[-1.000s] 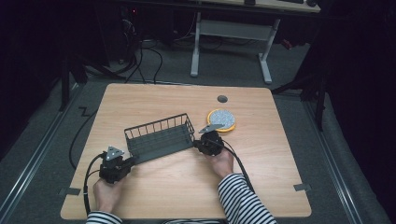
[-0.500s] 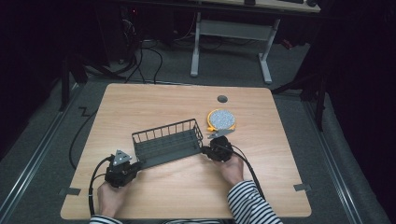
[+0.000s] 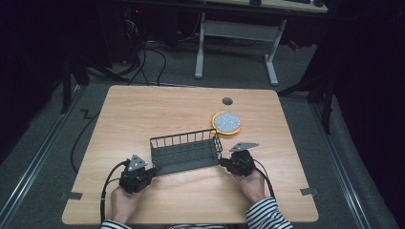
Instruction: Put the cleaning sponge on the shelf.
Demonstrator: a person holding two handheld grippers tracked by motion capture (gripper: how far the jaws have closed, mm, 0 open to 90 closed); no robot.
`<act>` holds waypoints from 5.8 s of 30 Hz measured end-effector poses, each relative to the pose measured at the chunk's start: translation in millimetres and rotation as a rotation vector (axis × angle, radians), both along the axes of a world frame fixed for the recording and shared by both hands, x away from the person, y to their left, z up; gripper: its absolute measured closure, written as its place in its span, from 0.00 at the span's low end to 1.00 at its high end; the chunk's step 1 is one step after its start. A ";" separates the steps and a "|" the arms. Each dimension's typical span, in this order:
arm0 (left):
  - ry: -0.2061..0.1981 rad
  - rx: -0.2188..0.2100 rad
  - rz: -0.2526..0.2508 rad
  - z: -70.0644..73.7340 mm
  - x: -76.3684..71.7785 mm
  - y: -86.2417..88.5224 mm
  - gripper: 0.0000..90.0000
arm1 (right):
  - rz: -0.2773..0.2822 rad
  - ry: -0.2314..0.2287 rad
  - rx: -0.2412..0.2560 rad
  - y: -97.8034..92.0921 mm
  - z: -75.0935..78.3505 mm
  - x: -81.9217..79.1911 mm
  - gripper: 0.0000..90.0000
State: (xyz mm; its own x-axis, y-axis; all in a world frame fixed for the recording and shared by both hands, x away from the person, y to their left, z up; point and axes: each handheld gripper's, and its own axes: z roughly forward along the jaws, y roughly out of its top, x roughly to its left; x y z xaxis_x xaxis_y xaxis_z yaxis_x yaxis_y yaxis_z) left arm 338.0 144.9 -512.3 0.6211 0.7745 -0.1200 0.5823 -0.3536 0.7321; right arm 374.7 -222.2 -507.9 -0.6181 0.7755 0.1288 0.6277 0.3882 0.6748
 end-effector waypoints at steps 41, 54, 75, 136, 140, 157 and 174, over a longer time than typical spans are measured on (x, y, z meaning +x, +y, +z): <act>-0.028 0.091 0.245 -17.2 19.7 44.4 0.37 | -0.254 -0.100 0.075 -81.4 29.7 21.1 0.47; -0.064 0.089 0.247 -24.3 18.9 43.8 0.32 | -0.274 -0.075 0.040 -71.9 38.6 69.9 0.49; -0.062 0.087 0.245 -24.3 18.9 44.0 0.31 | -0.333 0.038 -0.056 -51.5 43.4 162.1 0.57; -0.061 0.088 0.240 -24.3 18.6 43.6 0.30 | -0.322 0.067 -0.039 -65.5 45.1 154.8 0.98; -0.061 0.088 0.240 -24.3 18.6 43.6 0.30 | -0.312 0.038 -0.030 -70.9 55.4 148.6 0.98; -0.061 0.087 0.241 -24.4 18.6 43.5 0.30 | -0.298 -0.061 0.032 -84.6 93.2 130.2 0.98; -0.061 0.087 0.241 -24.4 18.7 43.5 0.30 | -0.211 -0.145 0.060 -67.8 132.4 110.3 0.98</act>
